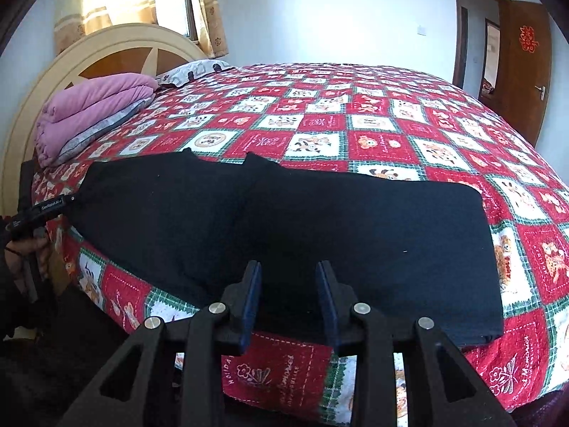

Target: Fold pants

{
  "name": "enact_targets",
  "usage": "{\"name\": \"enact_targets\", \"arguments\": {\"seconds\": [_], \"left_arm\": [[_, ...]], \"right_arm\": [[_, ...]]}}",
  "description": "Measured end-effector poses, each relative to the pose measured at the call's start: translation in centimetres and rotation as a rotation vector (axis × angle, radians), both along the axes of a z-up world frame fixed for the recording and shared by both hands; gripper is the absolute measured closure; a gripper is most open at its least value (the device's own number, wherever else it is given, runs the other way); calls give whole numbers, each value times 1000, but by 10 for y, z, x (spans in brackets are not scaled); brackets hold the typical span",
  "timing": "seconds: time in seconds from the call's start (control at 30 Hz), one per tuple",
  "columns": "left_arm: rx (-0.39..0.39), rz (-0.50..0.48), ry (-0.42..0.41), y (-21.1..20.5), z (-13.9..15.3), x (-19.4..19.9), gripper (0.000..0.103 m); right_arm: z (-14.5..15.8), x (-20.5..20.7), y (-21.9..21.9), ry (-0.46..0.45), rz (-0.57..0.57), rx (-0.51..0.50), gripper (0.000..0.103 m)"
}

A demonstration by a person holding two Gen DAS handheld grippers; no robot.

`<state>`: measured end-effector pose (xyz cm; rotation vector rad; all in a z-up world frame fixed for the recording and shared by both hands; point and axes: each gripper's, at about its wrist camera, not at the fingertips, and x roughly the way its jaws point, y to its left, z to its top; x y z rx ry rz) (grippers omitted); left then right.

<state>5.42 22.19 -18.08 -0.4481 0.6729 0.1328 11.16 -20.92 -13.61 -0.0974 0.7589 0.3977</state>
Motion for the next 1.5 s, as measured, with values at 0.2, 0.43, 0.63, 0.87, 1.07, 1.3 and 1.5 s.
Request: {"name": "enact_targets", "arguments": {"seconds": [0.2, 0.43, 0.63, 0.87, 1.07, 1.3, 1.5], "left_arm": [[-72, -23, 4, -2, 6, -3, 81], [-135, -26, 0, 1, 16, -5, 81], [-158, -72, -71, -7, 44, -10, 82], [-147, -185, -198, -43, 96, -11, 82], [-142, -334, -278, -88, 135, 1, 82], [-104, -569, -322, -166, 178, 29, 83], [-79, -719, -291, -231, 188, 50, 83]], "right_arm": [[2, 3, -9, -9, -36, 17, 69], [9, 5, -18, -30, -73, 33, 69], [15, 8, -26, -39, -104, 48, 69], [27, 12, -40, -43, -153, 47, 69], [37, 16, -56, -20, -196, 45, 69], [40, 14, -92, 10, -270, 60, 69], [34, 11, -134, 16, -361, 88, 69]]}}
